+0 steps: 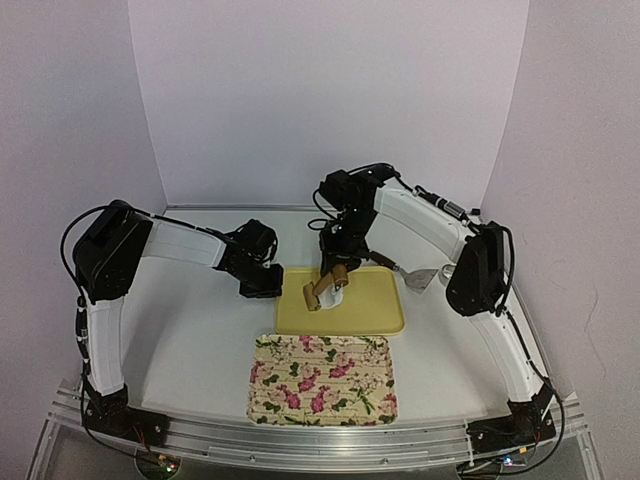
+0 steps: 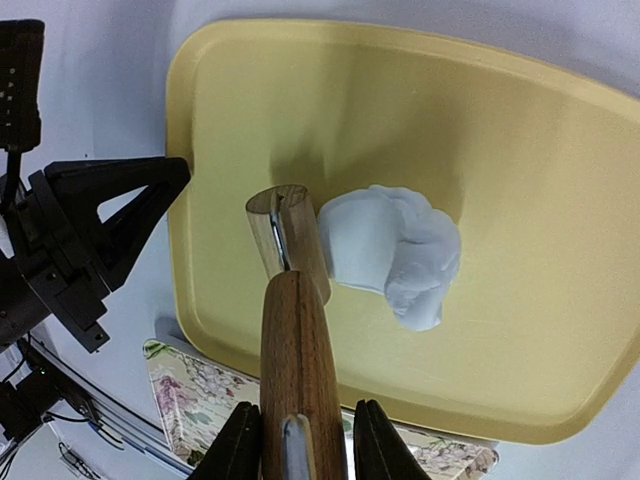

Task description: Roll out the dumpling wrappers from the dough

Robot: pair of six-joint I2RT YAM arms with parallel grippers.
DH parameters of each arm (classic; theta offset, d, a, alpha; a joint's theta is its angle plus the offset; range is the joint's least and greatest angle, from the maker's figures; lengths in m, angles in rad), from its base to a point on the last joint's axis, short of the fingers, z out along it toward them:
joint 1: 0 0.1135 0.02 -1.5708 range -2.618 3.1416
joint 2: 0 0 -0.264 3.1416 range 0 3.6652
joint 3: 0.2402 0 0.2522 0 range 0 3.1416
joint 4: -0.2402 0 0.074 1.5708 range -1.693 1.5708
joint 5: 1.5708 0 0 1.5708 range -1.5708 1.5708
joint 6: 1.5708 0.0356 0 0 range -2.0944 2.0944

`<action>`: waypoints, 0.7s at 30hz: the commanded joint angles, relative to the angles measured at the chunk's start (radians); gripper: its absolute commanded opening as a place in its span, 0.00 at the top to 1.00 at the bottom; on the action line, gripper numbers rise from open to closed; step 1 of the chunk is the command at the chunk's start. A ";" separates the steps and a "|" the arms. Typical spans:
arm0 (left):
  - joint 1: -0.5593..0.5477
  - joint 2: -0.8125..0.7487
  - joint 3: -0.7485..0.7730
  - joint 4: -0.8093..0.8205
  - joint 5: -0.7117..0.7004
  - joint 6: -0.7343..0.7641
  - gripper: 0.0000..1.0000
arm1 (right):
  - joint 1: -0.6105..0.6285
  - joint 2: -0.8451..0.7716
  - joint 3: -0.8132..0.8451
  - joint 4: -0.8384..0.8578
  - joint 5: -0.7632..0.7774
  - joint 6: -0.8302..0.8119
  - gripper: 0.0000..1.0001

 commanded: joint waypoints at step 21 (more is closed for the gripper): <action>0.049 0.093 0.175 -0.054 0.109 0.396 1.00 | 0.023 -0.353 -0.116 -0.127 0.214 -0.122 1.00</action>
